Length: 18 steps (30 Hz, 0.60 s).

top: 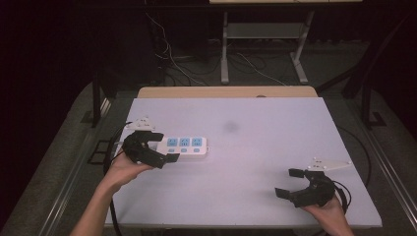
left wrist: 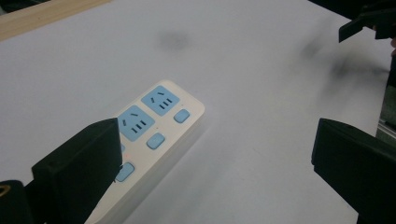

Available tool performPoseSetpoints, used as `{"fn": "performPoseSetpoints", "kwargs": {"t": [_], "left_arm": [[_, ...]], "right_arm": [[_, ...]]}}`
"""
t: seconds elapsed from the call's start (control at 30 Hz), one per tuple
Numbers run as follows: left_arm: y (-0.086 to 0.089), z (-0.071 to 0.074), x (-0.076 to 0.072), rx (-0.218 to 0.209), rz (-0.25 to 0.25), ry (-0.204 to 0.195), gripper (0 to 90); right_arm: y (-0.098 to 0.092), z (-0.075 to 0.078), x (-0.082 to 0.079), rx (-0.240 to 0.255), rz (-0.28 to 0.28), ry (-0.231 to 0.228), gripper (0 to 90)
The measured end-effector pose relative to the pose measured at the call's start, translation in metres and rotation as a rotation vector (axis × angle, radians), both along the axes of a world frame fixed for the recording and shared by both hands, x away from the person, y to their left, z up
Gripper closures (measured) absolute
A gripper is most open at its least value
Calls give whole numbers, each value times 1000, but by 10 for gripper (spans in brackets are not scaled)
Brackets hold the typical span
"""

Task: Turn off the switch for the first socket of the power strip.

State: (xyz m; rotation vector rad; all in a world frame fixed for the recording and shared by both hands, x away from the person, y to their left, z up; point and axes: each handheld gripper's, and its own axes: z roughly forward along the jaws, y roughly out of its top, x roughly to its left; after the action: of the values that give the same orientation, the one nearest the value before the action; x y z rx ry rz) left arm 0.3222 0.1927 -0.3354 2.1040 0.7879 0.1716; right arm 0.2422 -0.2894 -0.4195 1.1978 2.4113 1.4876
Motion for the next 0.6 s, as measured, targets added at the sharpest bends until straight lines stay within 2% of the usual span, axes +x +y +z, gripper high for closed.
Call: {"fn": "performPoseSetpoints", "kwargs": {"t": [0.47, 0.6], "left_arm": [[-2, -3, 20, 50, 1, 19, 9], [0, -8, 27, 62, 12, 23, 16]], "right_arm": [[0, -1, 0, -2, 1, 4, 3], [0, -1, 1, -1, 0, 5, 3]]}}
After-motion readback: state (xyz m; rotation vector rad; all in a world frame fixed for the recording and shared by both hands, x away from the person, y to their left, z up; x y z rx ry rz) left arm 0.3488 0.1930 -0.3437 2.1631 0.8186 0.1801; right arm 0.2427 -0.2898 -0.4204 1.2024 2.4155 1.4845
